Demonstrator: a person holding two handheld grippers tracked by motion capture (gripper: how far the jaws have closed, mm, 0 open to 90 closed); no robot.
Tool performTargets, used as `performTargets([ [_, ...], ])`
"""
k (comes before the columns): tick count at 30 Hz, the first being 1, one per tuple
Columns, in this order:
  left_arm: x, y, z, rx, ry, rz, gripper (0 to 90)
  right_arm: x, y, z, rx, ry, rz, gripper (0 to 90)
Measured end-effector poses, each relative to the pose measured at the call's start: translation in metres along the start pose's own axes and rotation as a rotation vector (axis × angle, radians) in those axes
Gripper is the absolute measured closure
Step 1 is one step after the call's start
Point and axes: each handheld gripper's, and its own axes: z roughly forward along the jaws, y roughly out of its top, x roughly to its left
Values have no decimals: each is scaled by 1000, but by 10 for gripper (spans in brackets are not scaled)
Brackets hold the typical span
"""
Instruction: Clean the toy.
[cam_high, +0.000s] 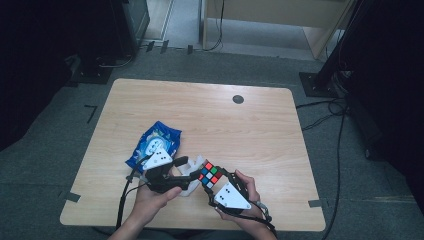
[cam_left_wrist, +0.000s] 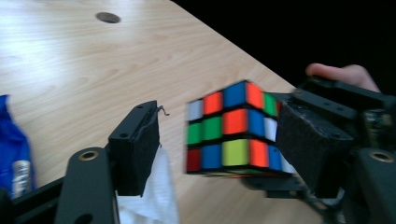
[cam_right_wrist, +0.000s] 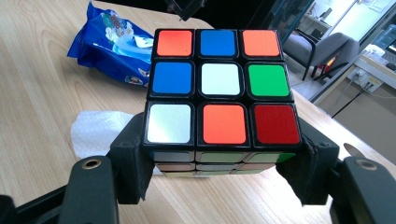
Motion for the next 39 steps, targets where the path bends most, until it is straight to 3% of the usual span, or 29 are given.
performTargets([
  [4, -14, -3, 12, 84, 17, 61, 245, 2, 1, 0, 2, -3, -5, 345],
  [7, -17, -6, 22, 144, 9, 81, 215, 3, 2, -1, -4, -9, -5, 345],
  [15, -19, -9, 32, 192, 29, 72, 195, 8, 4, -1, -12, -18, -31, 345],
  [18, -18, -10, 32, 189, 34, 68, 202, 13, 5, 0, -10, -19, -60, 345],
  [22, -11, -8, 29, 179, 1, 28, 247, 18, 6, 0, -16, -19, -85, 345],
  [29, -11, -9, 31, 211, 3, 36, 262, 20, 5, 0, -12, -23, -103, 344],
  [33, -10, -8, 28, 192, -1, 44, 336, 20, 5, 1, -4, -37, -108, 344],
  [39, -7, -9, 27, 178, -30, 30, 341, 19, 5, 0, -17, -28, -100, 343],
])
